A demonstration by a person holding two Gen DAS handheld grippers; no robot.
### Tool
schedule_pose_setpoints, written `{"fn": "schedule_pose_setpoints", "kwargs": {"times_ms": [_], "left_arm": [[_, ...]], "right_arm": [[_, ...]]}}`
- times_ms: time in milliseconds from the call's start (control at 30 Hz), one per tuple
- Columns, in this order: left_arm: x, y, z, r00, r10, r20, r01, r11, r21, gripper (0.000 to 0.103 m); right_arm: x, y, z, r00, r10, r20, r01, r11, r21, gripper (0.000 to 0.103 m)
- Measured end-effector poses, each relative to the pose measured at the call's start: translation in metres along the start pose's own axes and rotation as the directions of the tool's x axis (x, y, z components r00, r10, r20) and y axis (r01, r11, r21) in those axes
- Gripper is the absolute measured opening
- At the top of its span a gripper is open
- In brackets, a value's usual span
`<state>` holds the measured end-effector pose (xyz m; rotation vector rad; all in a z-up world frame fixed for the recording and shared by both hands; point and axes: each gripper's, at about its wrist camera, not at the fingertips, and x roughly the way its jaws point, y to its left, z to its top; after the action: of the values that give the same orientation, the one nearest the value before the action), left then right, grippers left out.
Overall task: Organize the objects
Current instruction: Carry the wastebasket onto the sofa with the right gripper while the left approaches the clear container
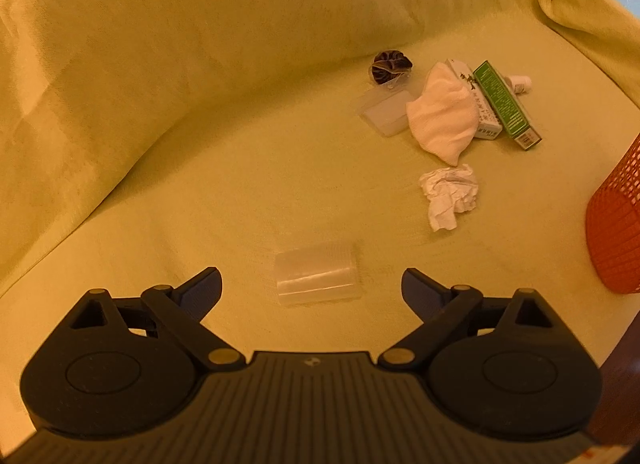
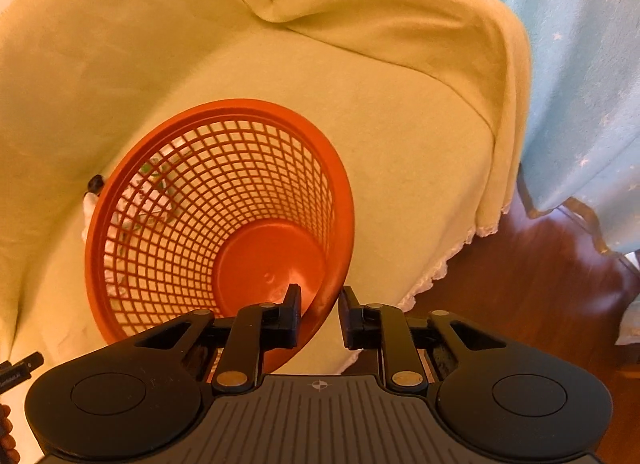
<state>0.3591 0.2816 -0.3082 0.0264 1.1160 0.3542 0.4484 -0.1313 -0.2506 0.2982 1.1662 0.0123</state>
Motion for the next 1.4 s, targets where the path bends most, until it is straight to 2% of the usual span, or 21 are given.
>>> {"fn": "schedule_pose_setpoints", "kwargs": {"times_ms": [200, 533, 833, 900, 967, 1067, 1167, 1233, 1333, 1367, 1400], "left_arm": [[0.024, 0.006, -0.007, 1.0, 0.0, -0.028, 0.001, 0.999, 0.04, 0.09], [0.056, 0.01, -0.008, 0.995, -0.049, -0.092, 0.049, 0.999, 0.004, 0.09], [0.093, 0.014, -0.004, 0.986, -0.083, -0.144, 0.072, 0.994, -0.081, 0.09], [0.101, 0.014, -0.003, 0.983, -0.091, -0.156, 0.076, 0.992, -0.102, 0.085], [0.106, 0.015, 0.0, 0.982, -0.106, -0.158, 0.088, 0.989, -0.117, 0.066], [0.105, 0.011, 0.002, 0.986, -0.095, -0.134, 0.082, 0.991, -0.103, 0.064], [0.094, 0.007, 0.004, 0.993, -0.076, -0.094, 0.071, 0.996, -0.054, 0.03], [0.087, 0.004, 0.006, 0.993, -0.073, -0.089, 0.07, 0.997, -0.032, 0.021], [0.085, 0.003, 0.008, 0.992, -0.075, -0.105, 0.073, 0.997, -0.019, 0.017], [0.085, 0.005, 0.008, 0.99, -0.095, -0.107, 0.092, 0.995, -0.03, 0.023], [0.085, 0.006, 0.009, 0.988, -0.106, -0.116, 0.101, 0.994, -0.045, 0.034]], "right_arm": [[-0.002, 0.016, 0.006, 0.999, -0.015, 0.034, 0.017, 0.998, -0.059, 0.014], [0.006, 0.014, 0.007, 0.998, -0.039, 0.052, 0.044, 0.994, -0.099, 0.013], [0.004, 0.027, 0.008, 0.997, -0.059, 0.048, 0.066, 0.988, -0.142, 0.013], [0.004, 0.031, 0.008, 0.996, -0.072, 0.045, 0.078, 0.984, -0.157, 0.013], [0.004, 0.033, 0.008, 0.996, -0.075, 0.045, 0.081, 0.983, -0.162, 0.013], [0.005, 0.033, 0.006, 0.996, -0.076, 0.044, 0.082, 0.984, -0.159, 0.013], [0.005, 0.032, 0.007, 0.996, -0.074, 0.04, 0.08, 0.984, -0.161, 0.013], [0.007, 0.03, 0.007, 0.996, -0.077, 0.036, 0.082, 0.984, -0.161, 0.013], [0.007, 0.03, 0.006, 0.996, -0.078, 0.031, 0.082, 0.983, -0.164, 0.013], [0.007, 0.03, 0.006, 0.997, -0.077, 0.031, 0.081, 0.983, -0.165, 0.013], [0.007, 0.03, 0.006, 0.997, -0.074, 0.03, 0.078, 0.983, -0.167, 0.013]]}}
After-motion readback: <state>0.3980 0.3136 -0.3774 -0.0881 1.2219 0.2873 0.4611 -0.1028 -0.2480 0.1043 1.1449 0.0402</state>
